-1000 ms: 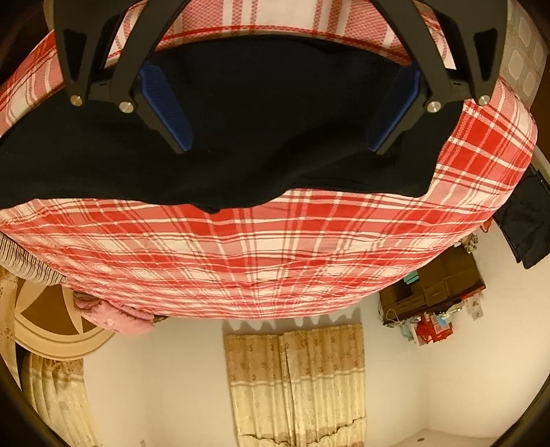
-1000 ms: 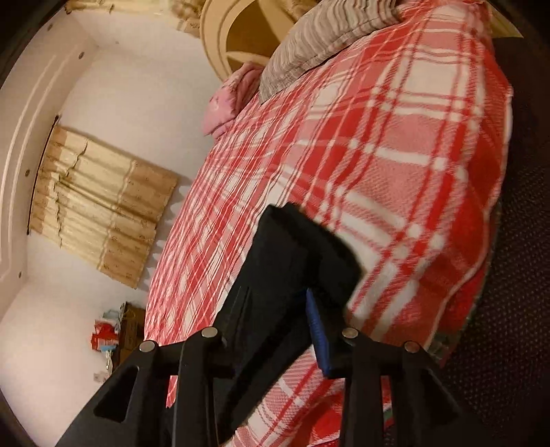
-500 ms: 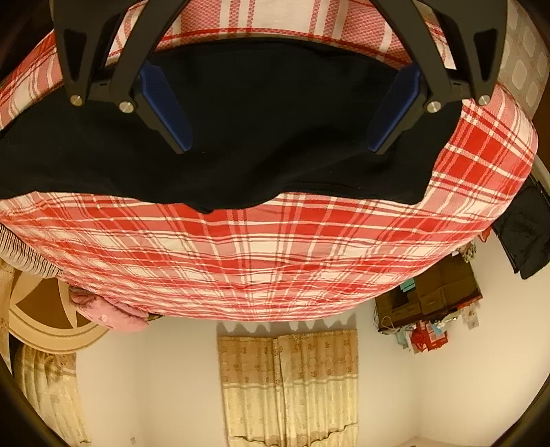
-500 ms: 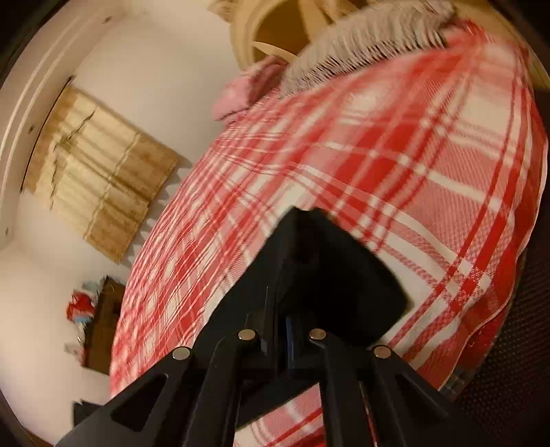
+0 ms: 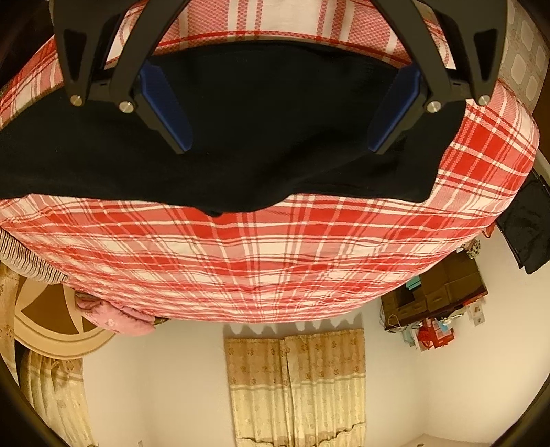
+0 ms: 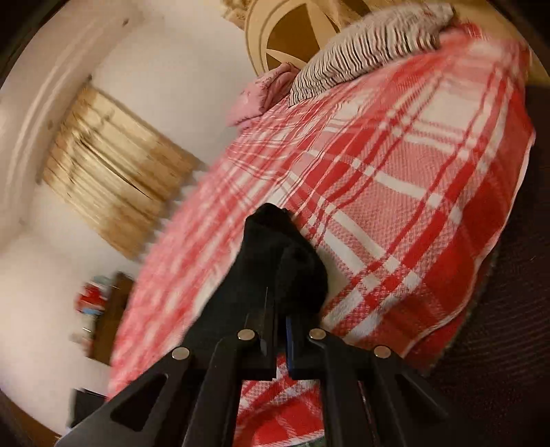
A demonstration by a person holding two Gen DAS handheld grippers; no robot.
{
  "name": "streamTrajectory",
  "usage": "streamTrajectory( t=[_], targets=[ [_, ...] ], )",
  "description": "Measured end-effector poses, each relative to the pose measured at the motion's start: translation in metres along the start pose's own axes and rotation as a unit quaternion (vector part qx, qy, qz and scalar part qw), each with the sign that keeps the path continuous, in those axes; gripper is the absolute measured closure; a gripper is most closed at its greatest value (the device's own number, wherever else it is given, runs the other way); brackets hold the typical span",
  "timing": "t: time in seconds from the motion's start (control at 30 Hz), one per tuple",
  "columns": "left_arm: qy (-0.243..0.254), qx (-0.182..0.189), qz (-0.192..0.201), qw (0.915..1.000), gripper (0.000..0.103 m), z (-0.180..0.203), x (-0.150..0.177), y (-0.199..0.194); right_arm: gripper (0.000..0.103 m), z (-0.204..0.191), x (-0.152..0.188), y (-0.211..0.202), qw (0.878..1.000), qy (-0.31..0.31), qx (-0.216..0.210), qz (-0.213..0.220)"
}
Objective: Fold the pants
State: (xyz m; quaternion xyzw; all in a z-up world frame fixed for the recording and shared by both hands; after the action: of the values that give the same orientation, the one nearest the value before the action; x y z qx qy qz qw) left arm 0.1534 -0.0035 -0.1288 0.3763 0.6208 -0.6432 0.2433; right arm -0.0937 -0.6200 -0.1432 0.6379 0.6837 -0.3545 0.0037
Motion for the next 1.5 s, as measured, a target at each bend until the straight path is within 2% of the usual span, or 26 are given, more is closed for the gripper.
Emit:
streamTrajectory(
  t=[0.1,0.17,0.27,0.33,0.37,0.4,0.43,0.53,0.63,0.7,0.77,0.87,0.97,1.0,1.07,1.17,1.27,1.33,1.43,1.5],
  targets=[
    [0.009,0.003,-0.001,1.0000,0.000,0.005,0.002,-0.001,0.099,0.005,-0.003,-0.003,0.999,0.028,-0.018,-0.028],
    [0.016,0.006,0.000,0.9998,0.000,0.010,0.003,-0.002,0.094,0.007,-0.010,-0.018,0.999,0.039,-0.004,-0.002],
    [0.027,0.011,0.000,0.9996,0.000,0.021,0.003,-0.002,0.090,-0.002,-0.021,-0.053,0.992,-0.010,0.087,0.093],
    [0.035,0.017,-0.002,0.9992,0.000,0.030,0.003,-0.002,0.090,-0.024,-0.023,-0.064,0.978,-0.087,0.144,0.125],
    [0.039,0.019,-0.002,0.9991,0.000,0.034,0.003,-0.002,0.090,-0.035,-0.023,-0.063,0.973,-0.119,0.155,0.125],
    [0.047,0.024,-0.001,0.9986,0.000,0.042,0.003,-0.002,0.090,-0.046,-0.021,-0.058,0.969,-0.148,0.157,0.118],
    [0.051,0.026,-0.001,0.9983,0.000,0.047,0.003,-0.002,0.090,-0.062,-0.016,-0.046,0.965,-0.190,0.153,0.096],
    [0.066,0.040,0.002,0.9970,0.000,0.068,0.004,-0.004,0.090,-0.083,0.001,-0.010,0.955,-0.257,0.144,0.034],
    [0.075,0.048,0.002,0.9960,0.000,0.085,0.006,-0.005,0.090,-0.076,0.010,0.045,0.943,-0.277,0.176,-0.045],
    [0.075,0.053,0.000,0.9957,0.000,0.094,0.008,0.000,0.095,-0.062,0.007,0.066,0.929,-0.289,0.226,-0.054],
    [0.080,0.047,-0.015,0.9956,0.000,0.099,0.015,0.011,0.095,-0.058,-0.005,0.072,0.924,-0.288,0.252,-0.033],
    [0.079,0.020,-0.059,0.9949,0.000,0.094,0.033,0.036,0.095,-0.055,-0.018,0.079,0.937,-0.251,0.240,-0.030],
    [0.030,0.056,-0.070,0.9955,0.000,0.084,0.042,0.040,0.095,-0.062,-0.018,0.076,0.934,-0.254,0.251,-0.030],
    [0.028,0.057,-0.071,0.9954,0.000,0.082,0.042,0.039,0.094,-0.069,-0.018,0.075,0.932,-0.256,0.255,-0.020],
    [0.031,0.054,-0.070,0.9956,0.000,0.083,0.042,0.038,0.092,-0.097,-0.004,0.066,0.930,-0.285,0.232,0.012],
    [0.039,0.043,-0.065,0.9962,0.000,0.088,0.043,0.036,0.091,-0.143,0.041,0.073,0.927,-0.340,0.159,-0.005],
    [0.037,0.043,-0.065,0.9963,0.000,0.087,0.042,0.035,0.091,-0.171,0.095,0.103,0.917,-0.378,0.111,-0.060],
    [0.036,0.043,-0.067,0.9962,0.000,0.086,0.043,0.037,0.091,-0.180,0.126,0.128,0.908,-0.395,0.101,-0.097],
    [0.037,0.043,-0.068,0.9960,0.000,0.085,0.044,0.037,0.090,-0.173,0.159,0.163,0.898,-0.400,0.129,-0.130],
    [0.037,0.049,-0.070,0.9957,0.000,0.085,0.045,0.037,0.090,-0.172,0.158,0.171,0.905,-0.392,0.132,-0.100]
  ],
)
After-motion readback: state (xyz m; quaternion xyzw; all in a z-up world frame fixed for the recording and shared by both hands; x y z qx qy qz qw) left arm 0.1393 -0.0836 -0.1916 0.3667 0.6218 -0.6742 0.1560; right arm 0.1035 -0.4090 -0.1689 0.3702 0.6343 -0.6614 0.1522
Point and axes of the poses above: each gripper's, at about its wrist camera, not at the fingertips, and y roughly the way its jaws point, z to its right, x to its underside, the point moved 8 cm from there along y, roughly the way its jaws point, and after that the axes turned 3 degrees about -z, right-handed, at the moved point
